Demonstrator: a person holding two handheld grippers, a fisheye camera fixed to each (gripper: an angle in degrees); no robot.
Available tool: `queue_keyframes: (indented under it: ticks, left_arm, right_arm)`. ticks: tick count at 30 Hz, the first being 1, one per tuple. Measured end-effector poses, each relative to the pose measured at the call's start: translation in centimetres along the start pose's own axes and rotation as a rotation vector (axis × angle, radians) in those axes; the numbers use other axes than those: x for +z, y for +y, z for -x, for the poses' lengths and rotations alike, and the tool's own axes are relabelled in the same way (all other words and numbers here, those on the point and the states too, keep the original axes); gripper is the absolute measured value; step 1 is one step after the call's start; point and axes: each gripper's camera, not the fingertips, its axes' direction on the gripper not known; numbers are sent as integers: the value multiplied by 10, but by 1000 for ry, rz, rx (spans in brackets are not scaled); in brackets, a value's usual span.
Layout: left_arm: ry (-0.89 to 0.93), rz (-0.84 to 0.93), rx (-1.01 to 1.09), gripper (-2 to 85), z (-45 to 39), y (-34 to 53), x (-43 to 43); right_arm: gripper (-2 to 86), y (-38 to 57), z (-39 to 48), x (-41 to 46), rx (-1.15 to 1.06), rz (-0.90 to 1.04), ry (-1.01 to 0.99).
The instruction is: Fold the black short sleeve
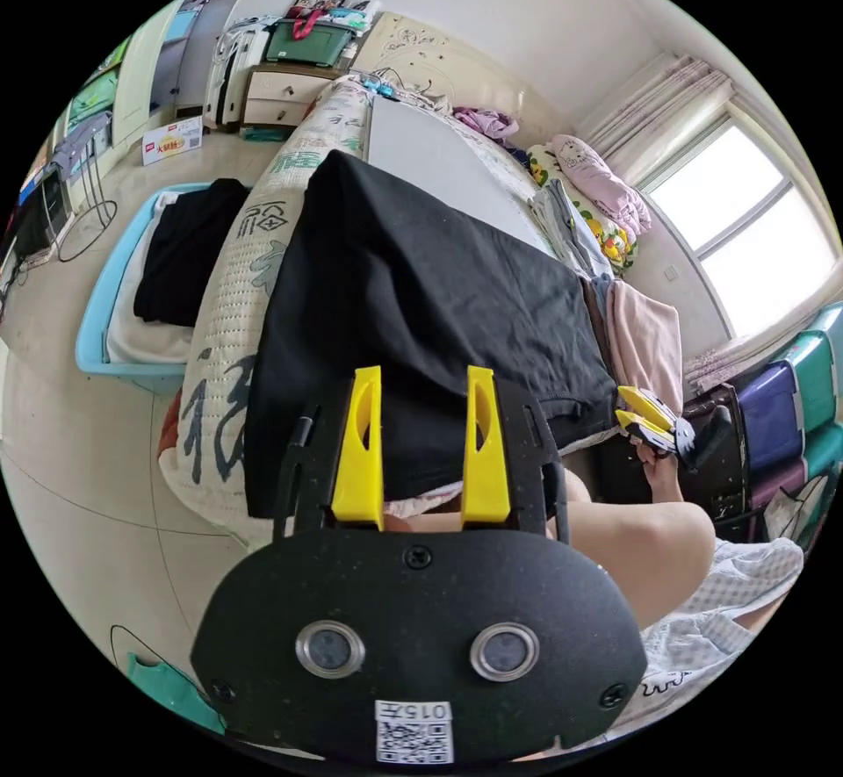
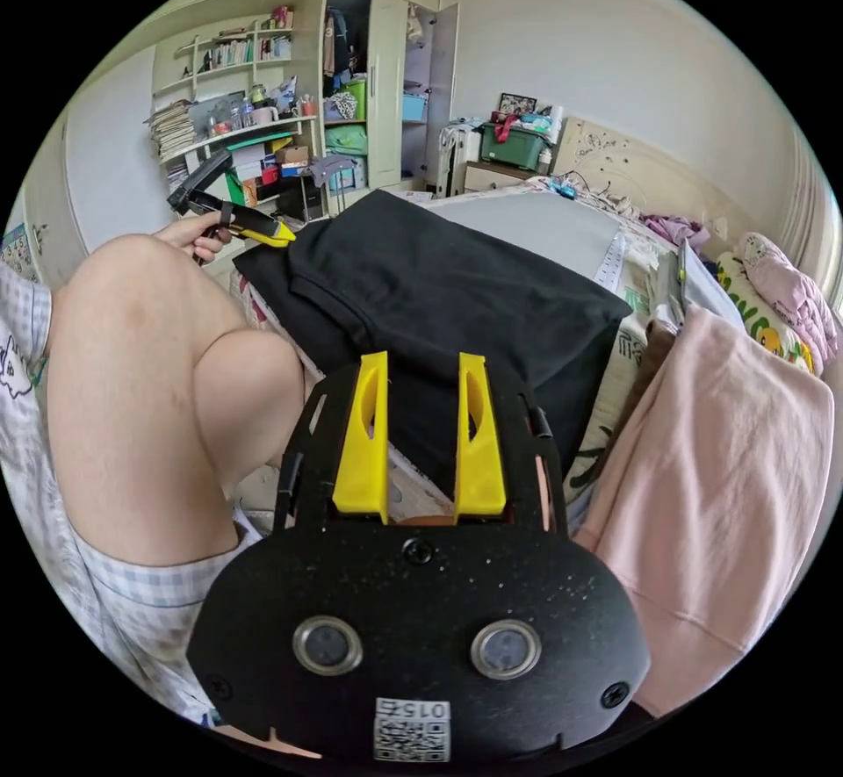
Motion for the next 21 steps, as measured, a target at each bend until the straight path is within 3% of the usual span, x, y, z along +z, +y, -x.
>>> queue_keyframes:
  ticks: [6, 10, 13, 21]
  left_arm:
    - [74, -30, 20, 115, 5, -26, -2]
    - [70, -37, 43, 78, 1, -35, -7]
    - [51, -41, 45, 14, -1, -40, -11]
    - [172, -190, 52, -3, -14, -26, -78]
  right_arm:
    - [99, -21, 3, 32, -101, 181, -75]
    - [14, -24, 8, 24, -97, 151, 21]
    - [0, -31, 7, 11, -81, 147, 1]
    - [-3, -45, 17, -49, -103, 109, -41]
